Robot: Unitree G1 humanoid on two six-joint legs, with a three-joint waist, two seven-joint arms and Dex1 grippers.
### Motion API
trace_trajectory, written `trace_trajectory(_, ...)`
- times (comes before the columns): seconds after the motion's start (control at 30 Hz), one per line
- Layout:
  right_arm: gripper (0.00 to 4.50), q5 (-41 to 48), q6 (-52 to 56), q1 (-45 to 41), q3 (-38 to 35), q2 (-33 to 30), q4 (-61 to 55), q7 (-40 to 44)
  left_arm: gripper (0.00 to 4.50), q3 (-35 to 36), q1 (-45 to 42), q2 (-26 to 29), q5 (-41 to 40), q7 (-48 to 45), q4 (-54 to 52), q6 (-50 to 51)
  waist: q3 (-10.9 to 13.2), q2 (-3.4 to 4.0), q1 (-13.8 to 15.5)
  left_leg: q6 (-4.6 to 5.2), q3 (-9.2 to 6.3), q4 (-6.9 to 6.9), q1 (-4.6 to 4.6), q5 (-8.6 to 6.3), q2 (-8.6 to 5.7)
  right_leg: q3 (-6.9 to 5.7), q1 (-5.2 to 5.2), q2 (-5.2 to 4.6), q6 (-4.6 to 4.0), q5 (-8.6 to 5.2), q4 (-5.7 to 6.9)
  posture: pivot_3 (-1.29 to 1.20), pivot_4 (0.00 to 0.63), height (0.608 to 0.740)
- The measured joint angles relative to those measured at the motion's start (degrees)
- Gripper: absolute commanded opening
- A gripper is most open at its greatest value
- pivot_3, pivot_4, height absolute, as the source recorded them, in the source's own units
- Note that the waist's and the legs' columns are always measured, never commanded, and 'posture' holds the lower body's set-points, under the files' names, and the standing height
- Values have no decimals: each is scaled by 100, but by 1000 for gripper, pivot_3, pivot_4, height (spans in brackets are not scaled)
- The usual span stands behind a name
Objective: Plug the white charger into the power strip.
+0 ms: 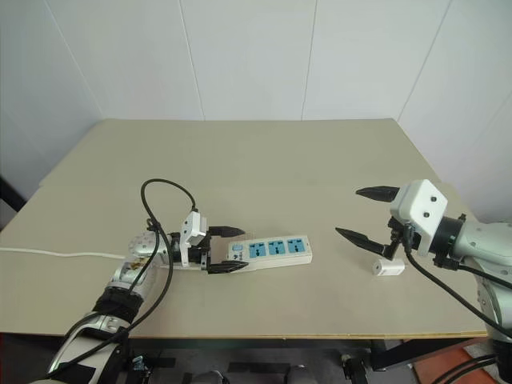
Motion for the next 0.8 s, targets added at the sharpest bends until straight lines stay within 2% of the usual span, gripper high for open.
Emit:
trace_trajectory(0.33, 4500, 117, 133, -39, -1, -11, 7, 65, 4480, -50, -472, -362, 299, 8, 1449, -933, -1, 1, 19, 0, 0, 0, 4, 0, -2, 0, 6, -1, 0, 0, -1, 0, 150, 740)
trace_trajectory(0.8, 4500, 221, 175, -87, -3, -54, 7, 143, 4480, 6, -687, -541, 427, -78, 2014, -1367, -3, 1, 38, 0, -2, 1, 19, 0, -3, -2, 30, -3, 4, -2, -6, 0, 150, 740)
